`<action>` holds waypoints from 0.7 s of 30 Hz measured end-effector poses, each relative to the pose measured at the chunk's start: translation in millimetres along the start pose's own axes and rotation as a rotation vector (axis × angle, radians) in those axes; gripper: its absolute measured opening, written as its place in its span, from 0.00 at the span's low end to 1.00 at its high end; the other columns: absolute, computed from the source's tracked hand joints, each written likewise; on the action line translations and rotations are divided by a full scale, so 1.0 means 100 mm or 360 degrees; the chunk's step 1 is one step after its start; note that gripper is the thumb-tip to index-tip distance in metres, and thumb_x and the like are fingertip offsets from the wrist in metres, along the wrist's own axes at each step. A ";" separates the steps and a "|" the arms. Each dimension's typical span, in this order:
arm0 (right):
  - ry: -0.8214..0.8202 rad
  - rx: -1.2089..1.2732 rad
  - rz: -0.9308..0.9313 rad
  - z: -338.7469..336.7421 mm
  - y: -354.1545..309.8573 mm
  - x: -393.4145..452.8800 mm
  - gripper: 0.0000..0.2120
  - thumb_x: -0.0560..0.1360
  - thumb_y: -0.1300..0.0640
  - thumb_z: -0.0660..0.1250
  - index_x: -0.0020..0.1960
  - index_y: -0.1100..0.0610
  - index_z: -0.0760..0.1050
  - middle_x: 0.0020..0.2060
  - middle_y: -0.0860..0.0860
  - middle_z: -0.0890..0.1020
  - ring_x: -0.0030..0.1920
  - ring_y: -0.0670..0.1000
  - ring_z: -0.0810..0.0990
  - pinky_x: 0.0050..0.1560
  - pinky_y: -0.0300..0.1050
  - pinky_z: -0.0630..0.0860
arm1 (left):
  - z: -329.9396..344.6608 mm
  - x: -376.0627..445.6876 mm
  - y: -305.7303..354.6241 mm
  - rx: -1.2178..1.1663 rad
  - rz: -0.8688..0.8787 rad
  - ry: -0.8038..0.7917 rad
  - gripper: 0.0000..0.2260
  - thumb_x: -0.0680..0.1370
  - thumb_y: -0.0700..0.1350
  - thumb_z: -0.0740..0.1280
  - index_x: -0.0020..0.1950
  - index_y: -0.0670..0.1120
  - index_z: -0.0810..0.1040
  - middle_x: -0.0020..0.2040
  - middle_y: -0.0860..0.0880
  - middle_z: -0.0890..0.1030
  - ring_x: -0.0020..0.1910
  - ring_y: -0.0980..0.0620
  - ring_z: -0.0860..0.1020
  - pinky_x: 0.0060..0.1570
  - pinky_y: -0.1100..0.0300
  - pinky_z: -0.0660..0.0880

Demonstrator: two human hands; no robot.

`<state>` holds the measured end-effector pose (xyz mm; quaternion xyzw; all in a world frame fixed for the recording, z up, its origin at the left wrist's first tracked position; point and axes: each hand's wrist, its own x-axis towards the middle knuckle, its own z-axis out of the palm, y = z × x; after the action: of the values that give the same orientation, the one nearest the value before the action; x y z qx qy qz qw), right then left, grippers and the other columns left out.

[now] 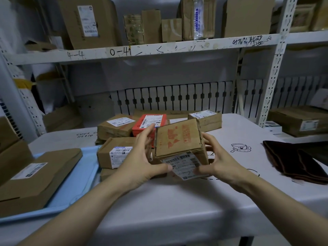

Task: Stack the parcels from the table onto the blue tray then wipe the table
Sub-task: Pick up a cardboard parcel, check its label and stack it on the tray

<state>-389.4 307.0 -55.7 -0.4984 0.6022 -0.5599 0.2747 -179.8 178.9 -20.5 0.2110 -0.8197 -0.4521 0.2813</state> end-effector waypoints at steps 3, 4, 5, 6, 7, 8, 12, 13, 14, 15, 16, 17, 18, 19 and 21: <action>0.0071 -0.0242 -0.0046 -0.03 -0.01 0.00 0.50 0.57 0.61 0.77 0.71 0.31 0.61 0.63 0.44 0.68 0.66 0.48 0.68 0.51 0.43 0.79 | -0.04 0.02 0.05 0.0274 0.0147 0.0018 0.52 0.65 0.47 0.82 0.78 0.63 0.51 0.76 0.60 0.59 0.74 0.62 0.61 0.69 0.69 0.63; 0.0082 -0.0320 -0.0082 -0.04 -0.03 0.00 0.51 0.58 0.62 0.78 0.72 0.32 0.60 0.62 0.41 0.67 0.68 0.50 0.65 0.54 0.39 0.75 | -0.05 0.03 0.05 0.0346 0.0188 0.0023 0.52 0.65 0.48 0.82 0.78 0.62 0.51 0.76 0.60 0.58 0.73 0.64 0.60 0.65 0.76 0.61; 0.0083 -0.0391 -0.0114 -0.05 -0.06 0.00 0.52 0.60 0.64 0.78 0.74 0.34 0.58 0.61 0.38 0.66 0.68 0.50 0.64 0.54 0.36 0.74 | -0.07 0.03 0.06 0.0396 0.0216 0.0023 0.52 0.65 0.48 0.82 0.78 0.61 0.51 0.76 0.60 0.58 0.73 0.64 0.60 0.62 0.79 0.60; 0.0080 -0.0455 -0.0142 -0.05 -0.09 -0.01 0.53 0.61 0.65 0.79 0.75 0.36 0.57 0.60 0.35 0.64 0.67 0.49 0.63 0.53 0.33 0.73 | -0.08 0.04 0.05 0.0424 0.0233 0.0015 0.52 0.65 0.49 0.82 0.78 0.61 0.51 0.76 0.61 0.58 0.73 0.64 0.60 0.63 0.78 0.61; 0.0071 -0.0510 -0.0170 -0.05 -0.13 -0.01 0.53 0.61 0.65 0.79 0.76 0.37 0.56 0.59 0.33 0.63 0.67 0.49 0.62 0.53 0.32 0.73 | -0.09 0.04 0.06 0.0433 0.0244 0.0001 0.52 0.64 0.50 0.82 0.78 0.62 0.51 0.76 0.61 0.59 0.73 0.64 0.60 0.66 0.74 0.61; 0.0060 -0.0559 -0.0198 -0.05 -0.17 -0.01 0.53 0.61 0.63 0.79 0.76 0.38 0.55 0.59 0.32 0.63 0.68 0.49 0.62 0.57 0.33 0.72 | -0.10 0.04 0.05 0.0433 0.0248 -0.0009 0.53 0.63 0.53 0.81 0.78 0.63 0.51 0.76 0.61 0.59 0.74 0.63 0.60 0.69 0.66 0.63; 0.0052 -0.0817 -0.0346 -0.02 -0.28 -0.02 0.53 0.56 0.49 0.76 0.76 0.39 0.55 0.62 0.38 0.66 0.66 0.47 0.60 0.71 0.51 0.65 | -0.11 0.03 0.04 0.0478 0.0255 -0.0028 0.53 0.59 0.59 0.79 0.76 0.66 0.51 0.75 0.62 0.60 0.74 0.61 0.59 0.73 0.56 0.62; 0.0044 -0.0870 -0.0381 -0.01 -0.31 -0.02 0.52 0.56 0.46 0.74 0.76 0.40 0.55 0.61 0.36 0.66 0.65 0.47 0.60 0.71 0.51 0.64 | -0.11 0.03 0.04 0.0498 0.0270 -0.0022 0.52 0.59 0.59 0.79 0.76 0.66 0.52 0.74 0.63 0.60 0.74 0.62 0.59 0.73 0.57 0.62; 0.0039 -0.0913 -0.0419 0.00 -0.33 -0.03 0.52 0.55 0.42 0.72 0.76 0.40 0.55 0.61 0.33 0.65 0.65 0.46 0.60 0.70 0.50 0.63 | -0.11 0.02 0.04 0.0520 0.0284 -0.0008 0.51 0.59 0.59 0.80 0.74 0.68 0.53 0.72 0.65 0.60 0.73 0.62 0.59 0.71 0.59 0.61; 0.0033 -0.0940 -0.0457 0.01 -0.36 -0.03 0.53 0.55 0.40 0.71 0.76 0.40 0.54 0.61 0.31 0.63 0.65 0.46 0.59 0.70 0.48 0.63 | -0.11 0.01 0.03 0.0543 0.0291 0.0010 0.50 0.59 0.59 0.79 0.72 0.70 0.53 0.71 0.67 0.60 0.72 0.63 0.59 0.69 0.63 0.61; 0.0023 -0.0950 -0.0487 0.02 -0.37 -0.04 0.53 0.54 0.38 0.71 0.76 0.39 0.54 0.61 0.29 0.62 0.65 0.45 0.59 0.69 0.47 0.62 | -0.11 0.01 0.03 0.0554 0.0290 0.0027 0.49 0.58 0.59 0.79 0.71 0.71 0.53 0.69 0.68 0.61 0.72 0.63 0.59 0.67 0.65 0.60; 0.0013 -0.0942 -0.0502 0.03 -0.37 -0.03 0.53 0.55 0.38 0.71 0.76 0.39 0.53 0.62 0.29 0.61 0.65 0.45 0.59 0.69 0.46 0.62 | -0.12 0.00 0.02 0.0545 0.0288 0.0036 0.48 0.58 0.59 0.79 0.70 0.70 0.54 0.69 0.67 0.62 0.71 0.62 0.60 0.67 0.65 0.61; 0.0007 -0.0920 -0.0507 0.03 -0.36 -0.03 0.53 0.55 0.38 0.73 0.76 0.38 0.53 0.62 0.29 0.62 0.66 0.45 0.60 0.69 0.46 0.62 | -0.13 0.00 0.00 0.0514 0.0283 0.0034 0.48 0.58 0.58 0.79 0.70 0.68 0.56 0.69 0.64 0.64 0.71 0.61 0.62 0.68 0.64 0.62; 0.0007 -0.0884 -0.0506 0.03 -0.35 -0.03 0.54 0.56 0.40 0.75 0.76 0.37 0.52 0.63 0.32 0.62 0.67 0.45 0.60 0.70 0.46 0.62 | -0.15 -0.01 -0.01 0.0473 0.0267 0.0023 0.48 0.58 0.56 0.81 0.71 0.64 0.58 0.69 0.61 0.66 0.70 0.61 0.64 0.68 0.64 0.64; 0.0013 -0.0742 -0.0469 0.03 -0.31 -0.01 0.57 0.56 0.46 0.80 0.76 0.38 0.52 0.65 0.39 0.64 0.70 0.44 0.61 0.71 0.45 0.64 | -0.18 -0.02 -0.02 0.0350 0.0196 -0.0012 0.47 0.61 0.50 0.83 0.72 0.60 0.60 0.67 0.62 0.71 0.67 0.65 0.69 0.63 0.69 0.68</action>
<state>-377.0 310.9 -26.8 -0.6282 0.6370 -0.4420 0.0658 -166.2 168.1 -15.0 0.1880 -0.8769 -0.3421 0.2805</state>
